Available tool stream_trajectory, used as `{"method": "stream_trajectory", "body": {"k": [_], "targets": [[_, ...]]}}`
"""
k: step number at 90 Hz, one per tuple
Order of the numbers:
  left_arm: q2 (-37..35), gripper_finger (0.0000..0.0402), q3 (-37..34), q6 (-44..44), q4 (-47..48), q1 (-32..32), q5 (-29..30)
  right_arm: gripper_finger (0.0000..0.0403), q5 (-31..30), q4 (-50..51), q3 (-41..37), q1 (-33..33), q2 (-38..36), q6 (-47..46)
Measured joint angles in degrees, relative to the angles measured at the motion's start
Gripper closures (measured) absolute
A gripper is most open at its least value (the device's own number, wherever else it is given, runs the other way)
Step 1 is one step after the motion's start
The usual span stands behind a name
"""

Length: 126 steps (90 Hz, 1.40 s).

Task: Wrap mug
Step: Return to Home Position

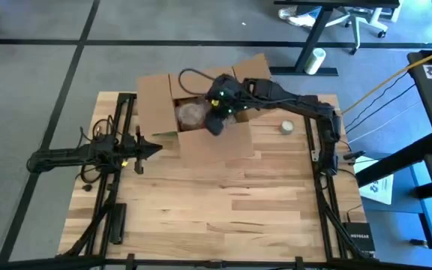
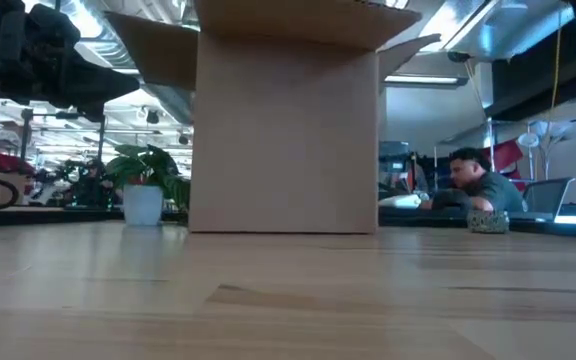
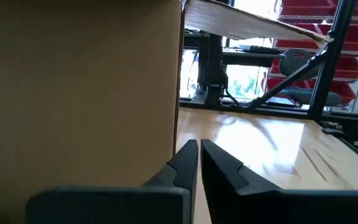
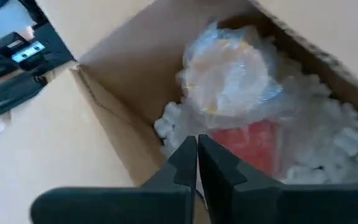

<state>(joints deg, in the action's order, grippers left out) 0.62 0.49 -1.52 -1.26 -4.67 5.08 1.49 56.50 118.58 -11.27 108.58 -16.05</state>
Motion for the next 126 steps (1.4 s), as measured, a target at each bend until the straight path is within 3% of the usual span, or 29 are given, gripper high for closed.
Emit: {"method": "stream_trajectory", "body": {"k": [41,73,103,126], "targets": [[0.0,0.0400,0.0,0.0,0.0,0.0,0.0,0.0403,-5.8,-21.4,-32.8,10.3,-22.0,-8.0],[0.0,0.0400,0.0,0.0,0.0,0.0,0.0,0.0403,-15.3,-34.4,-55.3,19.7,-35.0,-14.8],[0.0,0.0400,0.0,0.0,0.0,0.0,0.0,0.0403,-21.9,-55.3,-77.1,26.8,-46.1,-13.0],[0.0,0.0400,0.0,0.0,0.0,0.0,0.0,0.0403,-21.9,-68.3,-92.6,27.8,-57.4,-11.8]]}}
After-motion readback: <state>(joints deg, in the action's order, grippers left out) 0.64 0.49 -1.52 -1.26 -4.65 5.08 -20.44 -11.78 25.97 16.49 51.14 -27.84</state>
